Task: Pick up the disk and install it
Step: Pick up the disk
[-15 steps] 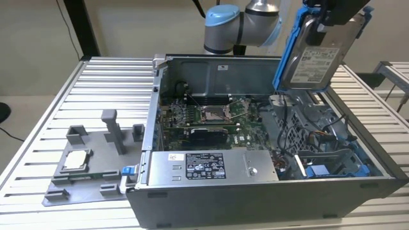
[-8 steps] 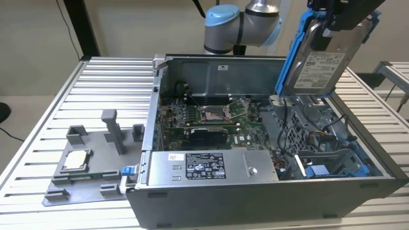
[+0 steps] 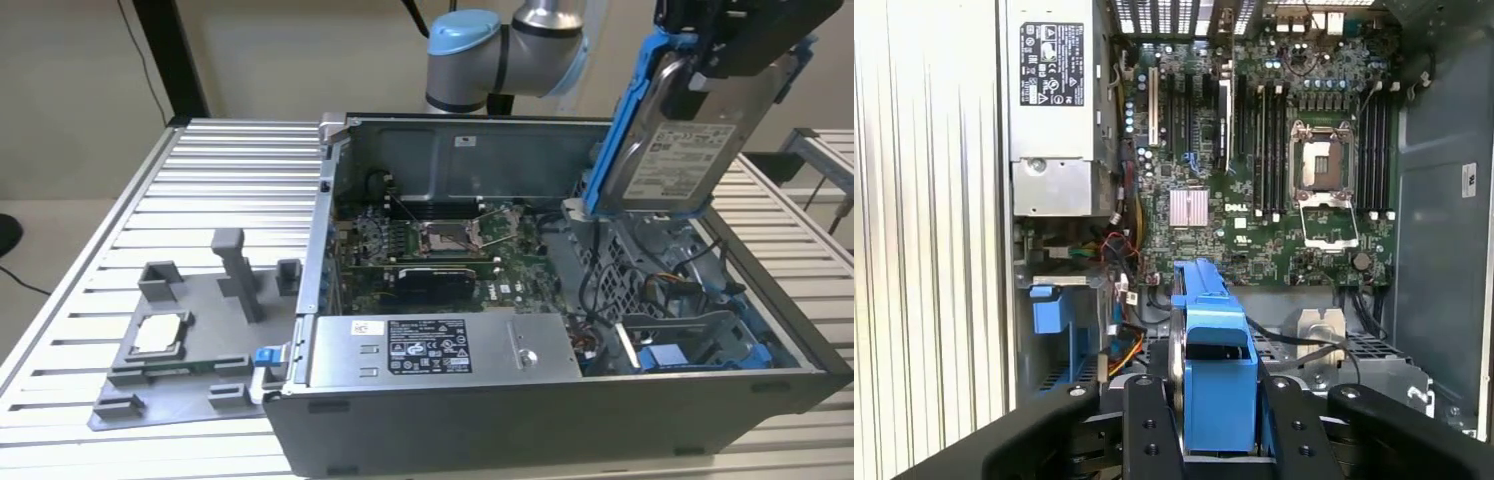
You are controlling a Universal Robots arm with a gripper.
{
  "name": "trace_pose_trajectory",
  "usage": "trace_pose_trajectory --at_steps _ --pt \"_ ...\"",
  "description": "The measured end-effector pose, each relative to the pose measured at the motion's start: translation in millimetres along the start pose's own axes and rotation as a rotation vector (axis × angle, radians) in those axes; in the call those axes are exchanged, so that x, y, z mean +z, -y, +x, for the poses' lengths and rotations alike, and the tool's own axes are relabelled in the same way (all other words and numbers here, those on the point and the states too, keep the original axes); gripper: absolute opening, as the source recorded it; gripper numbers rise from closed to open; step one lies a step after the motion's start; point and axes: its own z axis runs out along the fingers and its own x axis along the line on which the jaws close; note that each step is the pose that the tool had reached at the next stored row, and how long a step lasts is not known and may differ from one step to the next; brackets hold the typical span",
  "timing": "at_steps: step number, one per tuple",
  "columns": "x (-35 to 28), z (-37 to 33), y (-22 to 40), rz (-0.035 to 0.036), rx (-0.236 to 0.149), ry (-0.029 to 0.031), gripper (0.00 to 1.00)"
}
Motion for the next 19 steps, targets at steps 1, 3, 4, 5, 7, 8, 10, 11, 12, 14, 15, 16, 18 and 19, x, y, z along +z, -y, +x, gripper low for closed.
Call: trace_pose_trajectory --at_steps 1,3,4,5,7,8,10,11,12,14,15,16,18,19 --pt "-0.1 2.5 0.1 -0.0002 0.0 0.0 0.0" --pt "-0.2 8.0 0.3 -0.0007 0.0 0.0 0.0" --pt "-0.2 10.5 0.4 -0.0009 0.0 0.0 0.0" --pt "-0.4 13.1 0.5 -0.0012 0.0 -0.0001 0.0" --pt "-0.5 17.9 0.8 -0.0018 0.0 -0.0001 0.0" --pt "-0.5 20.3 0.9 -0.0022 0.0 -0.0001 0.0" --pt "-0.7 25.4 1.4 -0.0031 0.0 -0.0001 0.0" --pt "-0.8 27.6 1.6 -0.0035 0.0 -0.0001 0.0" --pt "-0.8 29.5 1.8 -0.0039 0.0 -0.0001 0.0" --pt "-0.9 32.9 2.1 -0.0044 0.0 -0.0001 0.0" --pt "-0.9 34.4 2.2 -0.0046 0.0 -0.0001 0.0" --pt "-1.0 36.1 2.3 -0.0047 0.0 -0.0002 0.0" --pt "-1.1 39.4 2.4 -0.0049 0.0 -0.0001 0.0" --pt "-1.1 41.1 2.4 -0.0051 0.0 -0.0001 0.0"
